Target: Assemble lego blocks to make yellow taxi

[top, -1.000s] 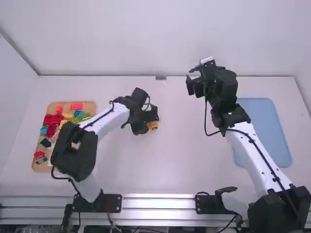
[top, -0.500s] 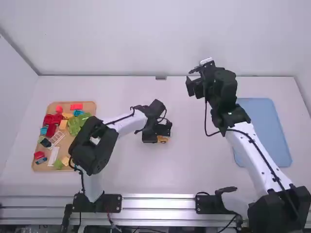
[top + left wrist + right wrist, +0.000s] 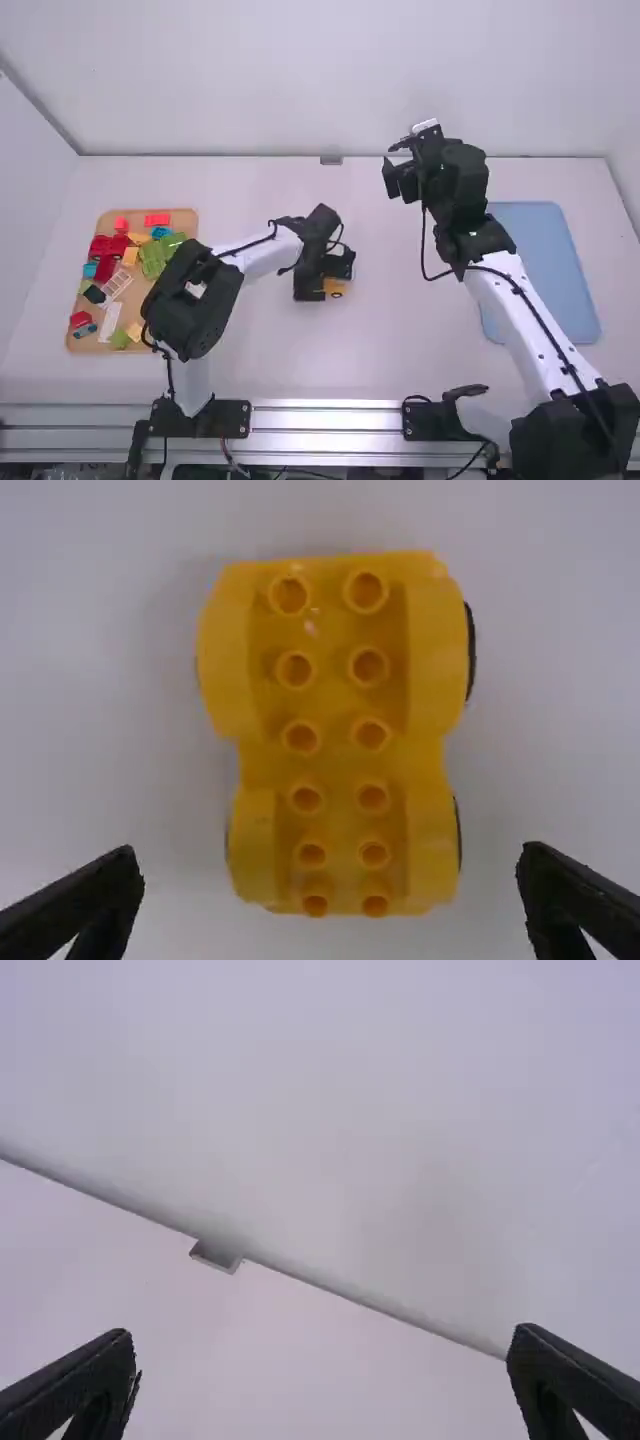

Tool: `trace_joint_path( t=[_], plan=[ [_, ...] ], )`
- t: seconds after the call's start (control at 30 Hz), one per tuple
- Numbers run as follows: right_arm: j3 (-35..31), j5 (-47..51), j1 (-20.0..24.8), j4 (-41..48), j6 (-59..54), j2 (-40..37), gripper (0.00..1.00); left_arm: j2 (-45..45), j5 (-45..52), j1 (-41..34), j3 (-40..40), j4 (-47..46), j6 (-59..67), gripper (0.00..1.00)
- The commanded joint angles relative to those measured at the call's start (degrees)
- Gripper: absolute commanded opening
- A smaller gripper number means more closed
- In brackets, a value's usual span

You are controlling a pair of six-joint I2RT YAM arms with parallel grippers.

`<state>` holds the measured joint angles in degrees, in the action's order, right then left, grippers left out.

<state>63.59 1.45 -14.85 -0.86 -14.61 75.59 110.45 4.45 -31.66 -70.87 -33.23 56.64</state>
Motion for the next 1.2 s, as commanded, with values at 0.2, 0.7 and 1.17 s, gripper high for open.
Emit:
trace_joint_path(
  t=[0.2, 0.7, 1.17],
  plan=[
    [2.3, -0.1, -0.2, -0.5, 0.2, 0.2, 0.98, -11.6, 0.4, 4.4, -0.9, 2.9, -10.2, 0.99],
    [2.3, -0.1, -0.1, -0.4, -1.4, 0.2, 0.99, -27.6, -11.8, 32.9, -0.9, -8.2, -57.8, 0.99],
    [2.3, -0.1, 0.3, -1.3, -2.4, 0.2, 0.99, -33.3, -36.3, 39.4, -0.9, -19.5, -91.1, 0.99]
  ],
)
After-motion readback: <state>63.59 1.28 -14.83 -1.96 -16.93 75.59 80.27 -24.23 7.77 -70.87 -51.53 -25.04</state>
